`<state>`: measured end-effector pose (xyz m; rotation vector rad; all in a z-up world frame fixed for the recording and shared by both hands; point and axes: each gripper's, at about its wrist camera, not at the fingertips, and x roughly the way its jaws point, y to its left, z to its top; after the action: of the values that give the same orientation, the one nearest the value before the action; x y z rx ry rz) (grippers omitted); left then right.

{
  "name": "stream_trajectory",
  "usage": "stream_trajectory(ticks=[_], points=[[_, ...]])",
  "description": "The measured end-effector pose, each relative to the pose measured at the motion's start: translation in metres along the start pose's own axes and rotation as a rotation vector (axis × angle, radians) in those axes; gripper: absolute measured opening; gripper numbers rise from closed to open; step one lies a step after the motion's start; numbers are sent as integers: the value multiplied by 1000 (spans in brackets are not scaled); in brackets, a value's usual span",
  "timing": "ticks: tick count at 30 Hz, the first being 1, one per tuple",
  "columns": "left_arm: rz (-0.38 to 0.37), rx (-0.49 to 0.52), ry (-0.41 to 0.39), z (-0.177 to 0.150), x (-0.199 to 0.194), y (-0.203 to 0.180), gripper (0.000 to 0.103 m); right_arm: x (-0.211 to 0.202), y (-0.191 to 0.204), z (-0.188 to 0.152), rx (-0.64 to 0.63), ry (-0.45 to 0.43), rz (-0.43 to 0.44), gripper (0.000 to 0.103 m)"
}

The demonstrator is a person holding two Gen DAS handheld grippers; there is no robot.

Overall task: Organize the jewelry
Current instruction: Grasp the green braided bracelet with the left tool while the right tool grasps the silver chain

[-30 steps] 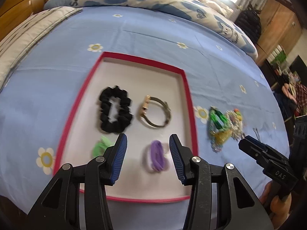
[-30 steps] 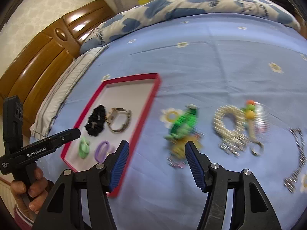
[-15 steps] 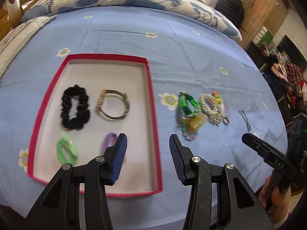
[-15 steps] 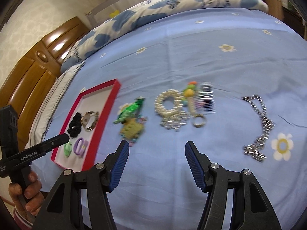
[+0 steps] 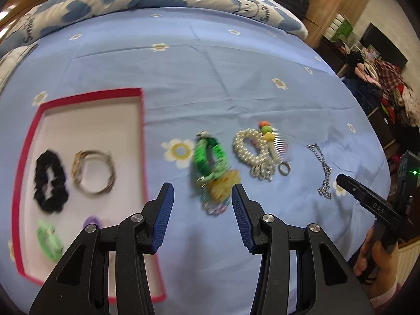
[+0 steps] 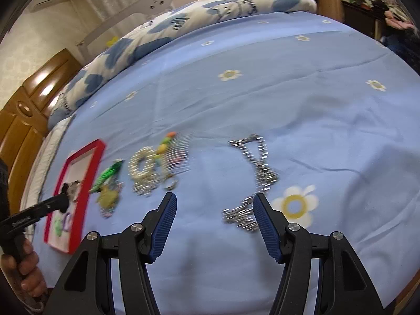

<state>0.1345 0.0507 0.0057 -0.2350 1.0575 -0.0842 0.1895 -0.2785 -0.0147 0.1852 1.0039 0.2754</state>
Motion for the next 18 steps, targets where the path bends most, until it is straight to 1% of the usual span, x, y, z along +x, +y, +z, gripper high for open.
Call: stream_trajectory(ticks=[2,6,12,16,17,18], points=[[-11,11,13,6,10,-4,44,4,-5,2,-1,1,-16,63],[3,29,36,17,29,-12,44,17,-11,5,-20,15,-46,63],[12,49,82,28,55,-18,44,28,-22,6,-3,25,-55,63],[23,51,119,30,72,-18,44,37,-24,6,-9,40,-59,62],[30,53,125,30,75,-19,41,41,-24,6,-18,49,-64,62],[41,57,132,30,78,-20,28,44,-23,6,-25,53,-68,62]])
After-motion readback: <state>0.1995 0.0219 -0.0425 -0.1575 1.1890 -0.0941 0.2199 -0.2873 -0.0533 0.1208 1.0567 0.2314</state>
